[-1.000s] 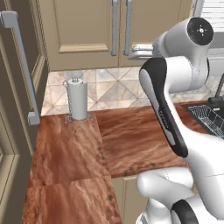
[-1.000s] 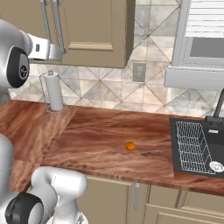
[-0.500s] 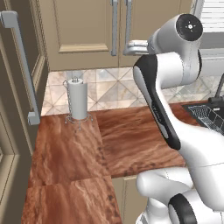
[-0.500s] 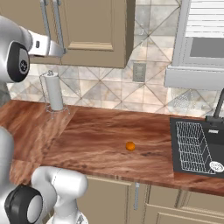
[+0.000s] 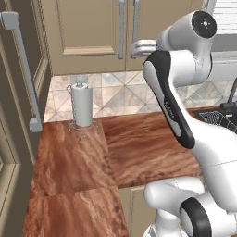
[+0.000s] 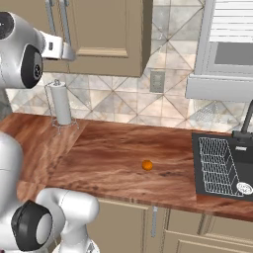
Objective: Open the cabinet. Pick the soap dispenser and place it next to the sink. Then close the cabinet.
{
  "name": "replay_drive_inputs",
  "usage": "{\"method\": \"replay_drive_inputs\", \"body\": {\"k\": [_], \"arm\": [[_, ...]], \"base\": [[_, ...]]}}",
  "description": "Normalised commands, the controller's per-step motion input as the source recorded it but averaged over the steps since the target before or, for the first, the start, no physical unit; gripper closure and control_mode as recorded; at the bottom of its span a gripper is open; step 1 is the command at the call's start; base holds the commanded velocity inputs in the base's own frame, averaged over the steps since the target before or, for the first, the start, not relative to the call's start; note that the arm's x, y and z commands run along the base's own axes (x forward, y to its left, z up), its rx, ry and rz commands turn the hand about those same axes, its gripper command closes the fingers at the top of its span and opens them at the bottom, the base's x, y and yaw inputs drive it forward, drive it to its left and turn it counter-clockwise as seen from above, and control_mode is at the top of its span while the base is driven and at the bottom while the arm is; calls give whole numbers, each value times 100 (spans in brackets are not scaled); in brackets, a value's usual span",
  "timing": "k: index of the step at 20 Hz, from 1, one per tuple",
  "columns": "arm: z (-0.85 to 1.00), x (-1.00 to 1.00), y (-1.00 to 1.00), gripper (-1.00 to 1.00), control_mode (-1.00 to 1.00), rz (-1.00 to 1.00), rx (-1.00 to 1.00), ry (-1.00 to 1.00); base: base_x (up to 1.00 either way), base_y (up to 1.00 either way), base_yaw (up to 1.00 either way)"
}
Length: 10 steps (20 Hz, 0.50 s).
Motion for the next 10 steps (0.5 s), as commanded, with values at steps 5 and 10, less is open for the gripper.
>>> {"method": "replay_drive_inputs", "body": {"k": [5,10], "arm": [[-1,57,0,-100,-100,12,0,0],[0,50,0,-100,-100,1,0,0]], "base": [[0,0,0],[0,0,0]]}}
